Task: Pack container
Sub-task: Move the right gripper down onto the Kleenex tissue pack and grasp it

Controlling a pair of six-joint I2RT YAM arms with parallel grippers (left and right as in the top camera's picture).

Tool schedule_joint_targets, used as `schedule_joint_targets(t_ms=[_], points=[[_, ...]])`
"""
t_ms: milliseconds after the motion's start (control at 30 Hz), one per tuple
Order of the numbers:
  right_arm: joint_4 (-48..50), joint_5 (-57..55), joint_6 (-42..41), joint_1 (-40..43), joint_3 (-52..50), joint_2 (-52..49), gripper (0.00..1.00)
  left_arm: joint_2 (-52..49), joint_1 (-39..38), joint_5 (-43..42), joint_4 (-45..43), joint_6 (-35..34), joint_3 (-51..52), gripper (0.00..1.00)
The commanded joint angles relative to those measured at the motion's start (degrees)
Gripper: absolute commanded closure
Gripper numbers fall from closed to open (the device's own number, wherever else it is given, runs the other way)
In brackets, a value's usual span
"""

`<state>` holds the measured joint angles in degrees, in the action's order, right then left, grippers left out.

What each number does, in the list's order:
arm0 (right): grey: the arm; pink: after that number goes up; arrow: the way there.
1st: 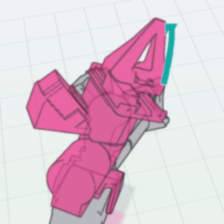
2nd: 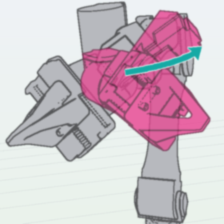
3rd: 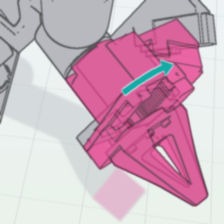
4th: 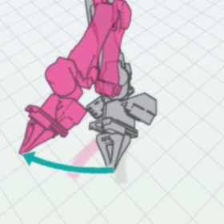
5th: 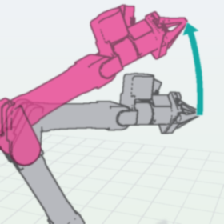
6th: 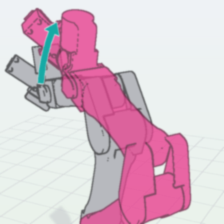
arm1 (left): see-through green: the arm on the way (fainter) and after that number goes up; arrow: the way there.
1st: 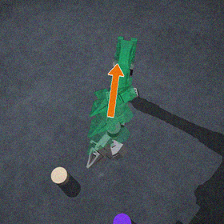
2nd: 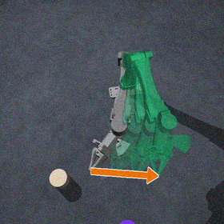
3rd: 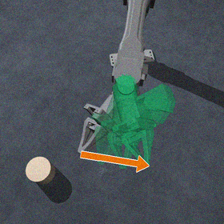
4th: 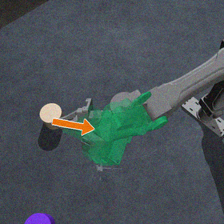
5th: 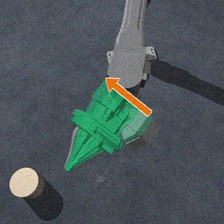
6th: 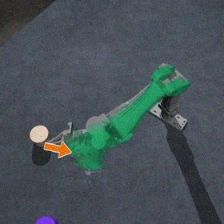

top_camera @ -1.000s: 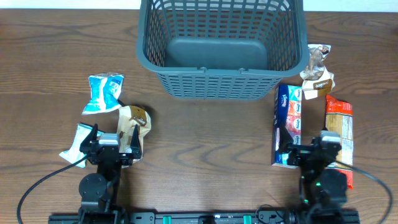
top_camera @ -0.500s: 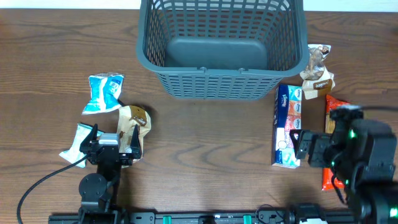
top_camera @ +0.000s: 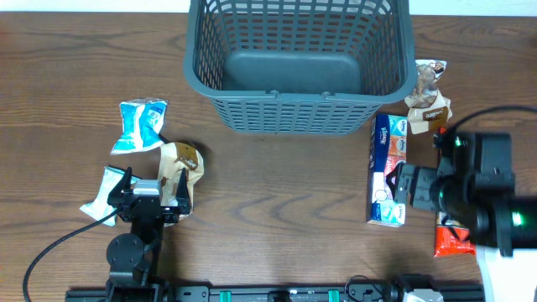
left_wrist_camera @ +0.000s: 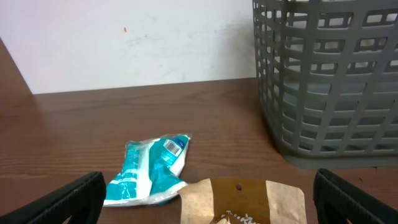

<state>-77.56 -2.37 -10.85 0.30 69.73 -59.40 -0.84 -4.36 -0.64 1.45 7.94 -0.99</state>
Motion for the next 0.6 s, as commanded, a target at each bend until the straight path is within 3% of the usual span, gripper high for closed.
schedule_joint_targets(t_ms=[0, 233, 567], points=[[0.33, 0.5, -1.07, 1.88, 0.79, -5.53, 0.01, 0.57, -0.33, 1.11, 2.75, 0.39, 0.76, 0.01], [6.16, -1.22, -1.36, 4.09, 0.79, -13.51, 0.01, 0.57, -0.33, 1.11, 2.75, 0.39, 0.76, 0.01], [16.44, -1.29, -0.61, 4.17, 0.7, -15.63, 0.01, 0.57, -0.33, 1.11, 2.75, 0.39, 0.76, 0.01]])
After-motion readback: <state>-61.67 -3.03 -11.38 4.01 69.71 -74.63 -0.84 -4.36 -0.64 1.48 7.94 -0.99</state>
